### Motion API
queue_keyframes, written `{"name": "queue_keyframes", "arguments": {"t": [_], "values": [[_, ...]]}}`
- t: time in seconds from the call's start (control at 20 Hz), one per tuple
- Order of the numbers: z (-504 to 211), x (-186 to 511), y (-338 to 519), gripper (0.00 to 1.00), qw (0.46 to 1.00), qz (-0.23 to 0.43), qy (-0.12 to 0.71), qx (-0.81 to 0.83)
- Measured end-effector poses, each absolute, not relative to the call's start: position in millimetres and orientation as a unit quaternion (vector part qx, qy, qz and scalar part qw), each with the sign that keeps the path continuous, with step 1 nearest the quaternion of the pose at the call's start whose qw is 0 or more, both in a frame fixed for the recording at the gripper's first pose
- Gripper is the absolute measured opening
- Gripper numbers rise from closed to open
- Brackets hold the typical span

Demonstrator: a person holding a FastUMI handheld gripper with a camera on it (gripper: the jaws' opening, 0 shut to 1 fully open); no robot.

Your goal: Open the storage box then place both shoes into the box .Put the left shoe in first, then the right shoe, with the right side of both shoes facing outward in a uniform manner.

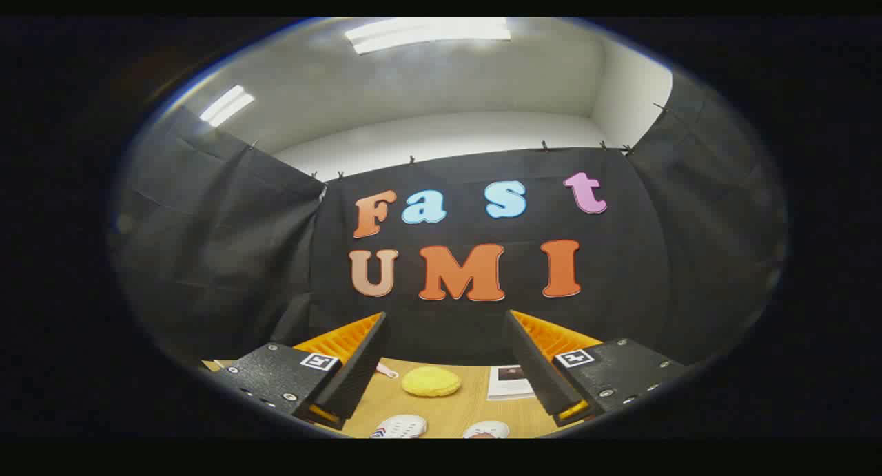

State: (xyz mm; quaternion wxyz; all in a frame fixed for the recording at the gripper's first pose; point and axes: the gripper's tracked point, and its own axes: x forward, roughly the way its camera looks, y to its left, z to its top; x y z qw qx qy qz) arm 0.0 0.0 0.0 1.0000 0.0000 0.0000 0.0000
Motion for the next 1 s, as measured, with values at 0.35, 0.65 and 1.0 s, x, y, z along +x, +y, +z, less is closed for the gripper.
{"name": "queue_keyframes", "arguments": {"t": [0.35,0.65,1.0], "values": [[-1,-4,-2,0.98,1.000,-0.002,0.006,0.005],[11,-3,-7,0.98,1.000,-0.009,-0.013,-0.001],[-2,-4,5,0.98,0.999,0.009,0.022,0.021]]}}
